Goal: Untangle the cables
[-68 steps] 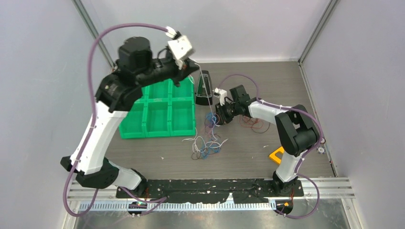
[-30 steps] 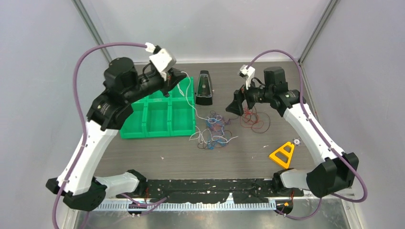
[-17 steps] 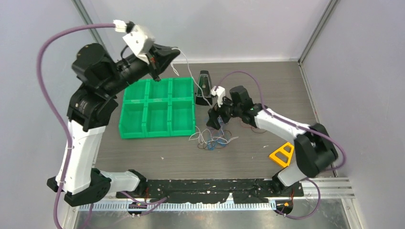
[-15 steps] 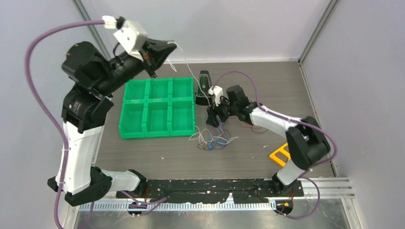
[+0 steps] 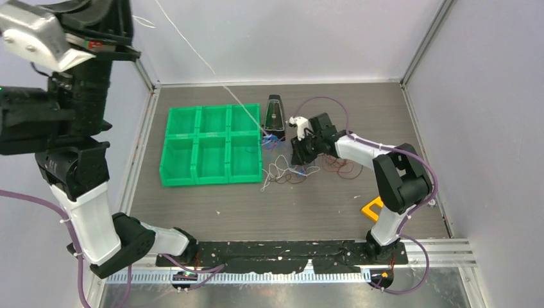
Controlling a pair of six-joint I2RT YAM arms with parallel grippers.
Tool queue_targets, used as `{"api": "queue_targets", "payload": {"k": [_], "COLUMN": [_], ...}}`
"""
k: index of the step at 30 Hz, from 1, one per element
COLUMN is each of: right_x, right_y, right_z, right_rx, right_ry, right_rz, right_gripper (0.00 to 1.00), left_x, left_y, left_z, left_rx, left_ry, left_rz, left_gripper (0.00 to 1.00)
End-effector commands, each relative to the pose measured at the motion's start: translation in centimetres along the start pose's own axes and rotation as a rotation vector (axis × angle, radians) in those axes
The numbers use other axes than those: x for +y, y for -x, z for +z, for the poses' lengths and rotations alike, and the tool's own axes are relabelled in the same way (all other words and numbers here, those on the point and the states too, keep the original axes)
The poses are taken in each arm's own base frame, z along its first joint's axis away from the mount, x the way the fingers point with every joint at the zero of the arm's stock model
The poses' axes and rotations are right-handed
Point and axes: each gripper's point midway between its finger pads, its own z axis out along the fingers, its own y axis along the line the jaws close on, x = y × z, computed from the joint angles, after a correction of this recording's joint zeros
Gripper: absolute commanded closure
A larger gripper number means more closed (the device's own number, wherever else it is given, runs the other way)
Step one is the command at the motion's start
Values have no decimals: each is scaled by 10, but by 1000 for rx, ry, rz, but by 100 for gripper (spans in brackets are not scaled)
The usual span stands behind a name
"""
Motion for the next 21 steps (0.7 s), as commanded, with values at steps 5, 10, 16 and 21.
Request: {"api": "queue_targets", "payload": {"k": [5,10,16,21], "right_x": [-24,-64,-114,-114], "right_y": [-48,-77,-102,-112], "right_z": [-24,-57,-91,-105], "right_rx": [147,181,202,219], "right_ry": [-19,-116,-278,-273], "right_rz": [198,327,450,460], "right_gripper": [94,95,95,95], "left_x": [51,73,95,85], "left_y": [55,72,87,69], "left_z": [-14,-24,-35,-32], "left_rx": [-158,-193,-211,-160], "left_ry": [226,337,445,398], "left_rz": [100,164,227,186], "left_gripper": [100,100,100,100]}}
